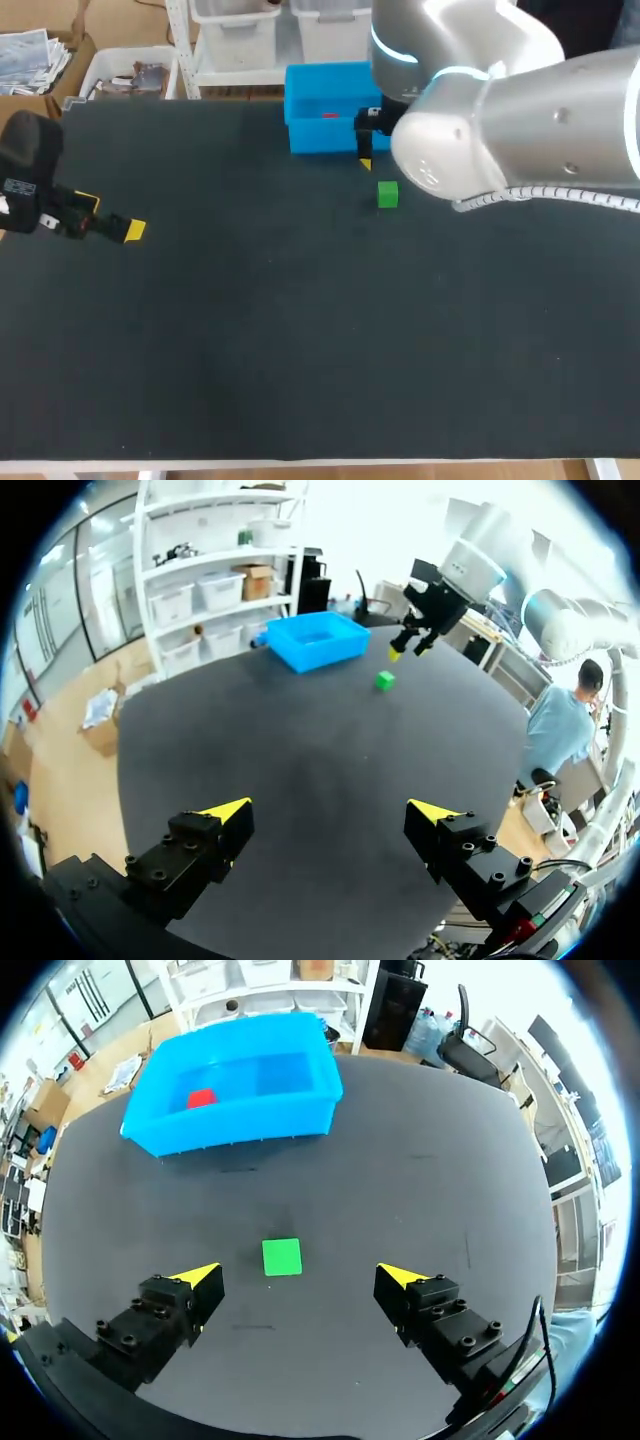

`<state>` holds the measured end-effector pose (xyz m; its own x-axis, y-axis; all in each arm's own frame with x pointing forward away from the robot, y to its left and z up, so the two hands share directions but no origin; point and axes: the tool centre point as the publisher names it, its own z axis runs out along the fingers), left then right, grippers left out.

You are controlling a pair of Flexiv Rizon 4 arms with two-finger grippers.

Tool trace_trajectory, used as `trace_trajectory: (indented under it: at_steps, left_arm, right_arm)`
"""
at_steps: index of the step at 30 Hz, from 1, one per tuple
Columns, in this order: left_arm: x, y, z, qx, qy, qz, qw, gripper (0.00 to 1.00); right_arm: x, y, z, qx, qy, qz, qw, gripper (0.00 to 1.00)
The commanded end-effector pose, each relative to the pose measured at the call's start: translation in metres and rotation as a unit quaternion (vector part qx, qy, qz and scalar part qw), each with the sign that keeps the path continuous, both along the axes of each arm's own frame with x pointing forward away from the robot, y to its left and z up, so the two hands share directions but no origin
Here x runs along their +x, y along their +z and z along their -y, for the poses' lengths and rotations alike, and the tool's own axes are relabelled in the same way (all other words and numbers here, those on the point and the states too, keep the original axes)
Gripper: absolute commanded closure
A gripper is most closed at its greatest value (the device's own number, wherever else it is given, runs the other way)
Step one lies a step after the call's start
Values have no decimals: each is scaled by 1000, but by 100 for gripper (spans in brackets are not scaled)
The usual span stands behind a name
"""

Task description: Use the left arm to pick the red cube and place it into the blue plastic box first, then use the right arm to grasp the green cube and put it into the same blue plastic box after the first action is fully finished.

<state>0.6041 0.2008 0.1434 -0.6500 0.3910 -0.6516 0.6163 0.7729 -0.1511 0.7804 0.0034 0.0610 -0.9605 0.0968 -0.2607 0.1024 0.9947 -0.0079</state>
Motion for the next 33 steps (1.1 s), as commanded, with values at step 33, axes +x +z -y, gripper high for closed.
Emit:
trace_trajectory:
  at_steps: [33]
  left_arm:
    - [0, -2, -2, -3, -2, 2, 1000, 0]
  right_arm:
    - [20, -67, -10, 10, 52, -9, 999, 0]
